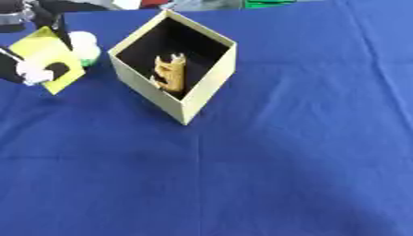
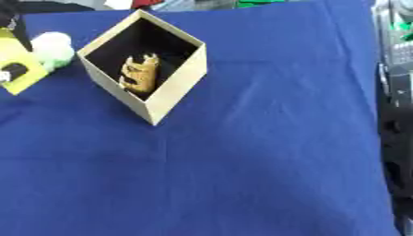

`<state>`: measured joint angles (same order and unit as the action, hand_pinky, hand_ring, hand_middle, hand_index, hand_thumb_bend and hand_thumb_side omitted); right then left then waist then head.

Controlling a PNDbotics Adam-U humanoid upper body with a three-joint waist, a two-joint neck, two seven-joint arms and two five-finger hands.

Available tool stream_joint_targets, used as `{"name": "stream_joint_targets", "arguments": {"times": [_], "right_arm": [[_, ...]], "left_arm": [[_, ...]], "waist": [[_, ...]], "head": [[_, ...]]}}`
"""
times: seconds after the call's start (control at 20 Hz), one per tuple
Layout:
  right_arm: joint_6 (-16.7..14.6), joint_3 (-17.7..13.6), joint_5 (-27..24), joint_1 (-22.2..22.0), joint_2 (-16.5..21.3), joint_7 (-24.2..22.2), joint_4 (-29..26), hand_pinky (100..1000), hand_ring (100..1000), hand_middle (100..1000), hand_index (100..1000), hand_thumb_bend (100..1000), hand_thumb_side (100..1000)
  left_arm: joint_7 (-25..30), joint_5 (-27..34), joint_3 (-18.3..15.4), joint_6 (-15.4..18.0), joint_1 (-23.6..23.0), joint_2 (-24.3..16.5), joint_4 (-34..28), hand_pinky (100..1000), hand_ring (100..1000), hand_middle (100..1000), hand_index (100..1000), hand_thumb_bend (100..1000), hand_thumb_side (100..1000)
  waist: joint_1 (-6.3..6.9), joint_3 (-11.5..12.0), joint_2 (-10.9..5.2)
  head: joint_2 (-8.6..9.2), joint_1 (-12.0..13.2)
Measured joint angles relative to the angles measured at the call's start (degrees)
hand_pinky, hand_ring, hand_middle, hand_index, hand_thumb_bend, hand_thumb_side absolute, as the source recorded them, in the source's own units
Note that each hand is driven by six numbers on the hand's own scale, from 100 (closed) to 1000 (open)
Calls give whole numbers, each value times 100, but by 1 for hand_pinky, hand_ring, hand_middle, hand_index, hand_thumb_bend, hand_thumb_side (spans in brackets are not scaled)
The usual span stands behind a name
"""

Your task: Pick up objects on the table and place them in the box.

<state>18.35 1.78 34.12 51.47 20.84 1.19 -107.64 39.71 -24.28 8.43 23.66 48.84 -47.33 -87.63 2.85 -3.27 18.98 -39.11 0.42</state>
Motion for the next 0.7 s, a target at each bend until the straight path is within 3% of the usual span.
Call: {"name": "stream_joint_targets", "arguments": {"times": [0.3, 0.7], "right_arm": [[-43, 9, 9, 55, -61, -65, -43, 933, 989, 759, 923, 100, 693], [-56, 39, 5, 170, -150, -123, -107, 934, 984, 758, 924, 100, 704]], "left_arm": [[-194, -143, 48, 194, 547, 412, 394, 581, 537, 535, 627, 100, 193], [-792, -644, 8, 500, 959, 916, 1096, 580, 540, 535, 629, 100, 211]], "waist": [[96, -248, 14], [142, -509, 178]], "head": [[113, 76], [292, 272]]}}
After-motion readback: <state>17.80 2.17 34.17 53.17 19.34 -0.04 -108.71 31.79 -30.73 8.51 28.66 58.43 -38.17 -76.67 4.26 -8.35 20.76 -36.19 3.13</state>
